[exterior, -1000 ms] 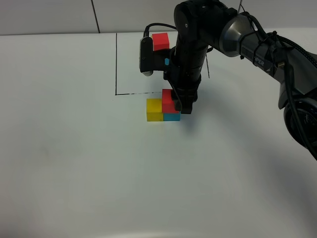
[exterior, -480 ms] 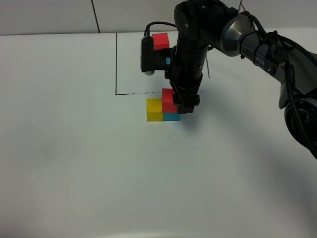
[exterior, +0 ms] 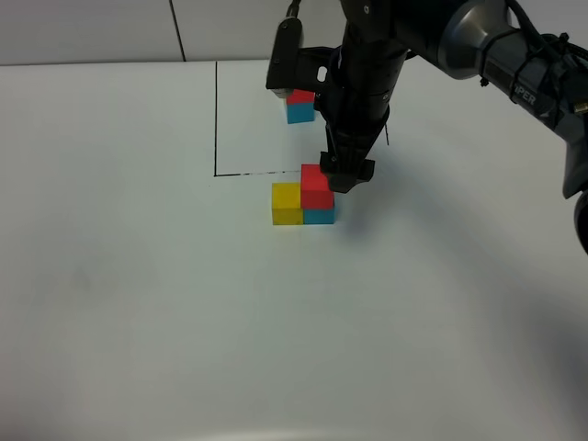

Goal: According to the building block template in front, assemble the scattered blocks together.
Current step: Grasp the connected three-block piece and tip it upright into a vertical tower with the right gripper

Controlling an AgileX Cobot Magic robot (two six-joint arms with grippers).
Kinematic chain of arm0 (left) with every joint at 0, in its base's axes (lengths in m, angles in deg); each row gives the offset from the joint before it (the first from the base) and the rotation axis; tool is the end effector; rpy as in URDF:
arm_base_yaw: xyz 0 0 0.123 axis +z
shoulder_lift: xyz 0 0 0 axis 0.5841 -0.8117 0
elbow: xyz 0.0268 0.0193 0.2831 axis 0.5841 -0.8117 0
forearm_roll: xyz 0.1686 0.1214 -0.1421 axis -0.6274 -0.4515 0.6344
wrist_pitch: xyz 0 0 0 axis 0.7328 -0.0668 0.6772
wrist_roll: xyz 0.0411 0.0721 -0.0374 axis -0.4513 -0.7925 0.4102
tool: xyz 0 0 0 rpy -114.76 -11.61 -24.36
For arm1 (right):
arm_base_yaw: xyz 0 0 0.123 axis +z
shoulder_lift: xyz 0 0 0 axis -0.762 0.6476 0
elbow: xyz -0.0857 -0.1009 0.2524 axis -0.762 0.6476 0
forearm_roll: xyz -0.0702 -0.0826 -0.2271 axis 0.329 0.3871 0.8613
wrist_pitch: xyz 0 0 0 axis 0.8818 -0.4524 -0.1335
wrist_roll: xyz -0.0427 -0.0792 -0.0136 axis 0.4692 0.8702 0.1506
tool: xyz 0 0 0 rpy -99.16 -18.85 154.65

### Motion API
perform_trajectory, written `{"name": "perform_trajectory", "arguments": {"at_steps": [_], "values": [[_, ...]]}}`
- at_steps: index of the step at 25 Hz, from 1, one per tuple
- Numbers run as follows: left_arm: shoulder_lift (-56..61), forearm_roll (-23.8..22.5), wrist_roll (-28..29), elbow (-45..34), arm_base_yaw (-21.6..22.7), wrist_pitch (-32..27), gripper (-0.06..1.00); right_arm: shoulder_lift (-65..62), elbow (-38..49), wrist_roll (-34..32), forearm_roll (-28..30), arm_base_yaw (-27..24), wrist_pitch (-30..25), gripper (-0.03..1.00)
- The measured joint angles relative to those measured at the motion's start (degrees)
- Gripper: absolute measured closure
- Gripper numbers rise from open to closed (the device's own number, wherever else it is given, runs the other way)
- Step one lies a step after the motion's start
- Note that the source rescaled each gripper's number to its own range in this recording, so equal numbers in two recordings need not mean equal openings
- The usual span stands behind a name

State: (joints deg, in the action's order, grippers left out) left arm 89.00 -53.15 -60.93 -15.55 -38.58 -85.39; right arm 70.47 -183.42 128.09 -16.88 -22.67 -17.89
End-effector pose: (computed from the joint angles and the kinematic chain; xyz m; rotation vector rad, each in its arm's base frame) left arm -0.0060 -0.0106 0.2808 0.1628 2.0063 -0.1301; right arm 0.4136 0.2132 0.2322 -1.7942 2.2975 -0.0240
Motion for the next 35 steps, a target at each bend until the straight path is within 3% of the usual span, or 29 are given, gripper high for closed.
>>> {"name": "perform_trajectory", "arguments": {"at_steps": [4, 6, 15, 18, 22, 26, 32, 35], "values": [[0.0, 0.0, 0.0, 0.0, 0.0, 0.0, 0.19, -5.73, 8.77, -5.69, -0.05, -1.33, 0.35, 0.22], [0.0, 0.0, 0.0, 0.0, 0.0, 0.0, 0.19, -9.36, 14.63, -9.67, 0.01, -1.97, 3.27, 0.22], [0.0, 0.0, 0.0, 0.0, 0.0, 0.0, 0.19, -31.11, 45.49, -34.29, -0.1, -2.87, 26.96, 0.22], [0.0, 0.0, -0.04, 0.0, 0.0, 0.0, 0.19, -38.2, 54.01, -39.3, 0.03, -3.03, 31.49, 0.22], [0.0, 0.0, -0.04, 0.0, 0.0, 0.0, 0.19, -45.41, 62.39, -39.6, 2.53, -3.05, 33.46, 0.22], [0.0, 0.0, -0.04, 0.0, 0.0, 0.0, 0.19, -46.69, 64.56, -39.32, 5.15, -3.05, 33.77, 0.22], [0.0, 0.0, -0.04, 0.0, 0.0, 0.0, 0.19, -45.25, 61.86, -33.31, 5.3, -3.05, 32.91, 0.22], [0.0, 0.0, -0.04, 0.0, 0.0, 0.0, 0.19, -41.1, 54.87, -28.5, 3.84, -2.97, 27.49, 0.22]]}}
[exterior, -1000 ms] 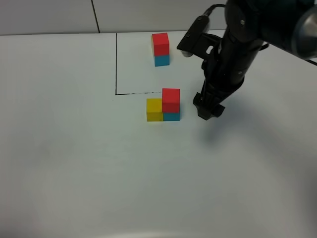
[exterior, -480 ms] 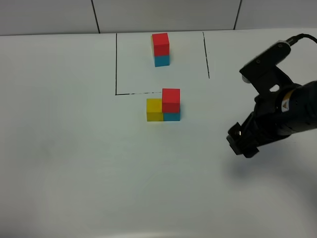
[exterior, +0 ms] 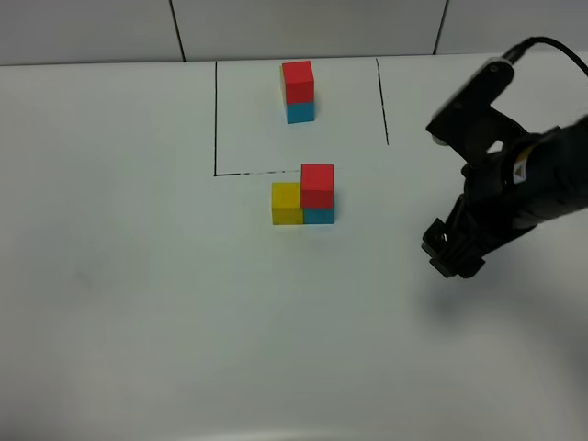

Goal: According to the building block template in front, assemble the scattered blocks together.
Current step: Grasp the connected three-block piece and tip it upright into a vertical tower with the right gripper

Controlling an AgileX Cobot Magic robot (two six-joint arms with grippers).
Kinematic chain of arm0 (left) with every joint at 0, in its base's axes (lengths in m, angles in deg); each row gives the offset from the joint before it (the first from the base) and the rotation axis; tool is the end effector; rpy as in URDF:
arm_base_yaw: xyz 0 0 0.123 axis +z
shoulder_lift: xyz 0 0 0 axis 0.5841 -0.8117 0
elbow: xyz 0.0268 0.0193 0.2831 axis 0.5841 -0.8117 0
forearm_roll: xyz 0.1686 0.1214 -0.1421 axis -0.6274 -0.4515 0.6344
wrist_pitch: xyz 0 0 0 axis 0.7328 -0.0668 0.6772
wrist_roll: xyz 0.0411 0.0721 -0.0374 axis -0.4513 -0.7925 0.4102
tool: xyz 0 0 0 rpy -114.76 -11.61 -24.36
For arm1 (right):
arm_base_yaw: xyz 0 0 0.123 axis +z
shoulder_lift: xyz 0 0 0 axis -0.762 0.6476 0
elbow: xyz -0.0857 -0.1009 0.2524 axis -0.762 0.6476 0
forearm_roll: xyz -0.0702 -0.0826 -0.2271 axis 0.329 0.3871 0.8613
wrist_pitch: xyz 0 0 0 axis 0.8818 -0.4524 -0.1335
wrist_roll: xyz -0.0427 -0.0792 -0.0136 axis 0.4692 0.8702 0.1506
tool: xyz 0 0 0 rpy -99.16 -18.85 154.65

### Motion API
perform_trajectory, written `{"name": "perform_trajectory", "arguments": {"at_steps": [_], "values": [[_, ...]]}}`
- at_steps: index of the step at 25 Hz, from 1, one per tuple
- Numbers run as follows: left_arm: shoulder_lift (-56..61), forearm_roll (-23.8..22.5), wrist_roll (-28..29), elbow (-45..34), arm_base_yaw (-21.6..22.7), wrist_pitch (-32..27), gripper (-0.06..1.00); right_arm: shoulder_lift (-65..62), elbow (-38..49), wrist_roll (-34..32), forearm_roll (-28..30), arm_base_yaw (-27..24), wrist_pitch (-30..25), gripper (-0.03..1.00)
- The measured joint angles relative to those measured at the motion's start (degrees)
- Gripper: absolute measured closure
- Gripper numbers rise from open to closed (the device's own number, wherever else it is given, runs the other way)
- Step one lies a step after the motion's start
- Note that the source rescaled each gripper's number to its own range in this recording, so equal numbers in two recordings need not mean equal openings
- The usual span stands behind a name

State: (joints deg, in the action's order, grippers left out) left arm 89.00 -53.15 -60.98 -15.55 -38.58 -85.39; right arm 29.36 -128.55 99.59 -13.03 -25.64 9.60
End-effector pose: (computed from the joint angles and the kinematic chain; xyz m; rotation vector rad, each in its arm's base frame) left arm -0.0060 -0.0106 0.2808 0.1637 2.0062 -0.1296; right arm 0.2664 0.1160 0.2558 -1.0497 2.4614 -0.0263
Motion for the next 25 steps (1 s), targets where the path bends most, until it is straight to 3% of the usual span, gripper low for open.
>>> {"name": "perform_trajectory", "arguments": {"at_steps": [6, 13, 25], "values": [[0.0, 0.0, 0.0, 0.0, 0.0, 0.0, 0.19, 13.14, -20.06, 13.22, -0.91, 2.9, -13.11, 0.22], [0.0, 0.0, 0.0, 0.0, 0.0, 0.0, 0.19, 28.49, -38.47, 25.31, 0.07, 7.18, -22.09, 0.22], [0.0, 0.0, 0.0, 0.0, 0.0, 0.0, 0.19, 44.45, -57.55, 31.42, -2.67, 8.4, -27.3, 0.22]]}}
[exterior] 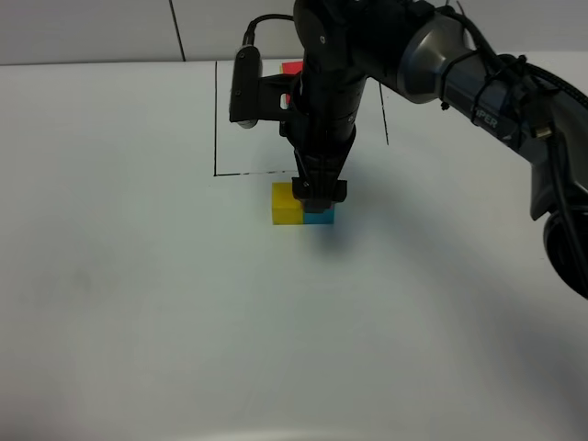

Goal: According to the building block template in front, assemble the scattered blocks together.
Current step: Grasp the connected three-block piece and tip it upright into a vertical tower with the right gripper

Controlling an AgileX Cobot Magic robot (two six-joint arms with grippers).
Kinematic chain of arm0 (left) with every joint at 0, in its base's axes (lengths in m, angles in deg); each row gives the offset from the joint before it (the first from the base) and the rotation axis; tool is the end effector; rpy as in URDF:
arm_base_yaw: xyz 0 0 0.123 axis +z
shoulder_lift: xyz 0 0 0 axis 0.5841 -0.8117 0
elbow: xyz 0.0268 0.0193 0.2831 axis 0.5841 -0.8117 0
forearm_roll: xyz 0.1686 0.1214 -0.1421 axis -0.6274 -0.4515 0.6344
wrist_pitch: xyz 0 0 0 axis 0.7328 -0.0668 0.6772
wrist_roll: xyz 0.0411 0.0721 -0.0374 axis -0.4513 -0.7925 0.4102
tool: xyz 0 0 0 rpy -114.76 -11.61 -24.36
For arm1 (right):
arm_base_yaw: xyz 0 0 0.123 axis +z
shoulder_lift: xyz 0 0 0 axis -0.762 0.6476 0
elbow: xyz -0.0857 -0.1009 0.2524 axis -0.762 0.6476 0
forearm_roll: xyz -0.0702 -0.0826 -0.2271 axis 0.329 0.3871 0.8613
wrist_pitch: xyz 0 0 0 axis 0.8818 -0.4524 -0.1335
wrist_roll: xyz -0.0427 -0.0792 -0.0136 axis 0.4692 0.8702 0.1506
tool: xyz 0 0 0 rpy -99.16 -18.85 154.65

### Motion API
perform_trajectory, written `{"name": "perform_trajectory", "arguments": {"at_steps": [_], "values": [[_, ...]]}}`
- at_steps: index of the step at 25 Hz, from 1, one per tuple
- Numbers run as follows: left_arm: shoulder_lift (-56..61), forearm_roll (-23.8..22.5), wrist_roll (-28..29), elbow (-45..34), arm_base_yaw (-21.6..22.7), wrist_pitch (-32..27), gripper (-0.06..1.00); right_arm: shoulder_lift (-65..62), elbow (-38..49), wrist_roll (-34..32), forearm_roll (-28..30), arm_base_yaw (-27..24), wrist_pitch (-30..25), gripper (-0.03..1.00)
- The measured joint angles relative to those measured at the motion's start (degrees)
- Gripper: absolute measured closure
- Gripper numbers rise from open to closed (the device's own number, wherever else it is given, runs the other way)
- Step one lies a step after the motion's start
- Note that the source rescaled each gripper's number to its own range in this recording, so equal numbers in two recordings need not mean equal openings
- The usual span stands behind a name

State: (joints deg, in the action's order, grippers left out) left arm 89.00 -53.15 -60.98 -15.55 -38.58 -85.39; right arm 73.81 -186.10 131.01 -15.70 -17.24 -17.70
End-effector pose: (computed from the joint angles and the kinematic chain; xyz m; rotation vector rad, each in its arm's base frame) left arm -0.0060 -0.0106 0.2808 0.1637 2.0062 -0.1296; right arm 0.4017 0.2557 0.2175 -1.9695 2.1641 -0.0437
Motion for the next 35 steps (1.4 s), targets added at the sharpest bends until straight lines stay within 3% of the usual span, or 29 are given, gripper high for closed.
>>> {"name": "perform_trajectory", "arguments": {"at_steps": [6, 24, 27, 29, 32, 35], "values": [[0.0, 0.0, 0.0, 0.0, 0.0, 0.0, 0.19, 5.06, -3.68, 2.34, -0.44, -0.05, -0.25, 0.22], [0.0, 0.0, 0.02, 0.0, 0.0, 0.0, 0.19, 12.1, -4.11, 1.98, -1.74, -2.62, 1.32, 0.25], [0.0, 0.0, 0.02, 0.0, 0.0, 0.0, 0.19, 12.1, -4.16, 1.84, -1.74, -2.69, 1.71, 0.41], [0.0, 0.0, 0.02, 0.0, 0.0, 0.0, 0.19, 12.1, -4.16, 1.47, -1.69, -2.69, 1.87, 0.59], [0.0, 0.0, 0.02, 0.0, 0.0, 0.0, 0.19, 12.1, -4.16, 1.16, -0.96, -2.69, 2.0, 0.96], [0.0, 0.0, 0.02, 0.0, 0.0, 0.0, 0.19, 12.1, -4.16, 1.07, -0.83, -2.79, 1.93, 0.95]]}}
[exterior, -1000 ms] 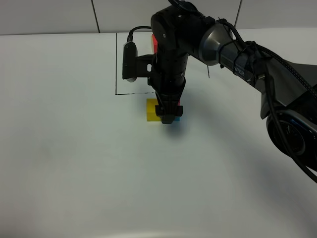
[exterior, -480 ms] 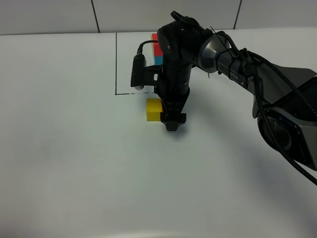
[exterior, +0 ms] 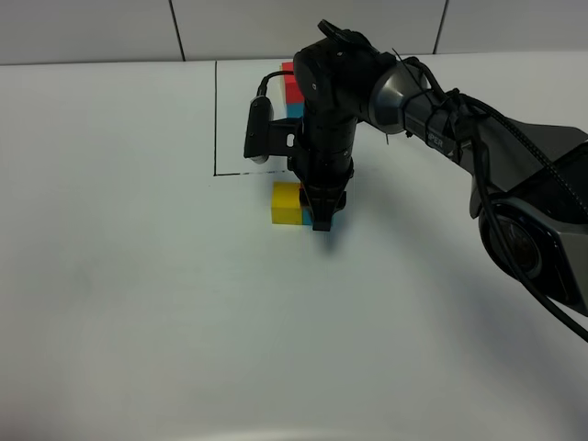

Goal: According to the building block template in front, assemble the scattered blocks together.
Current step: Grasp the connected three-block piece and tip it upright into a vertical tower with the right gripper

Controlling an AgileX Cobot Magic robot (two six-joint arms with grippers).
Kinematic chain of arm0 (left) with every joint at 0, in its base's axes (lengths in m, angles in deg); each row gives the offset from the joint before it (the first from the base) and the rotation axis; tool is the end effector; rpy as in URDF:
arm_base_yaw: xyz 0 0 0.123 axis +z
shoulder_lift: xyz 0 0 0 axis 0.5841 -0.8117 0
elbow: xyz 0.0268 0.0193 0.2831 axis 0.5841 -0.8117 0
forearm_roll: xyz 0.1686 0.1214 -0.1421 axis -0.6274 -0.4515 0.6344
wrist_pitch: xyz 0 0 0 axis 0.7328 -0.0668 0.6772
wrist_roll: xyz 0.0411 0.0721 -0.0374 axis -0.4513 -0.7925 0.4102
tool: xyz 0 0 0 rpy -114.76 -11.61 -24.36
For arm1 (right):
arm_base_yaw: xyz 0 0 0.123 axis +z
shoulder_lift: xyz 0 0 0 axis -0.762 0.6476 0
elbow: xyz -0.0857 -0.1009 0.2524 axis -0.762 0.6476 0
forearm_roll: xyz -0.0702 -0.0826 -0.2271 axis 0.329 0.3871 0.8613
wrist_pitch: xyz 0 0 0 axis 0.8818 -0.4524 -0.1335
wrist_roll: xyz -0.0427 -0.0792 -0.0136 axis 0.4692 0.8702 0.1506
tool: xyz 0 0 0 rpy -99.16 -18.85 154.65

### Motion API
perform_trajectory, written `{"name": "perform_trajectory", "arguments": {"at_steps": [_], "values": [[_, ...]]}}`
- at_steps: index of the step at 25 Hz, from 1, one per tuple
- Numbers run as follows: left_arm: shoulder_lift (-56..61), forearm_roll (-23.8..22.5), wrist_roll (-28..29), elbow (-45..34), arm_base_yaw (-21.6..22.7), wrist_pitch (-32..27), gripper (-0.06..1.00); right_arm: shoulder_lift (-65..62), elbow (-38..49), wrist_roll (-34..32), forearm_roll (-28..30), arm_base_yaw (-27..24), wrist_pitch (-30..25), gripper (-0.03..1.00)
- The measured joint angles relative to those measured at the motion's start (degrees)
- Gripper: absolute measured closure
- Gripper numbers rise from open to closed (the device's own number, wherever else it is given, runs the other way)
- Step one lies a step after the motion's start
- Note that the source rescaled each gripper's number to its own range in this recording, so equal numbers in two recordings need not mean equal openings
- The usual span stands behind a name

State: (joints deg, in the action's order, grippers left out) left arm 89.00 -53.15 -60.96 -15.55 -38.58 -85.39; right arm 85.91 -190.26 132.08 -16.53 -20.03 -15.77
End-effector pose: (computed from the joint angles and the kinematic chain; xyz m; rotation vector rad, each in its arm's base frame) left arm -0.0060 -0.0106 0.2808 0.1634 2.0063 -0.1298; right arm 0.4332 0.2483 0.1339 -1.9976 2.2748 -0.0034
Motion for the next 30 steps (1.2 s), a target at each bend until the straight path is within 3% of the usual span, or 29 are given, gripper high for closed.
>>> {"name": "perform_trajectory", "arguments": {"at_steps": [4, 10, 13, 18, 21, 25, 30], "values": [[0.0, 0.0, 0.0, 0.0, 0.0, 0.0, 0.19, 0.0, 0.0, -3.0, 0.0, 0.0, -0.05, 0.95], [0.0, 0.0, 0.0, 0.0, 0.0, 0.0, 0.19, -0.79, 0.0, -16.67, 0.19, 0.08, -0.3, 0.95], [0.0, 0.0, 0.0, 0.0, 0.0, 0.0, 0.19, -3.2, 0.0, -28.62, 0.13, 0.77, -0.56, 0.95], [0.0, 0.0, -0.02, 0.0, 0.0, 0.0, 0.19, -5.26, 0.0, -57.55, 0.02, 2.17, -1.89, 0.95], [0.0, 0.0, -0.02, 0.0, 0.0, 0.0, 0.19, -5.12, 0.0, -70.13, 0.14, 2.28, -2.08, 0.95], [0.0, 0.0, -0.02, 0.0, 0.0, 0.0, 0.19, -5.07, 0.0, -78.74, 1.88, 2.86, -2.17, 0.95], [0.0, 0.0, -0.02, 0.0, 0.0, 0.0, 0.19, -4.8, 0.0, -82.04, 0.78, 3.38, -2.17, 0.95]]}}
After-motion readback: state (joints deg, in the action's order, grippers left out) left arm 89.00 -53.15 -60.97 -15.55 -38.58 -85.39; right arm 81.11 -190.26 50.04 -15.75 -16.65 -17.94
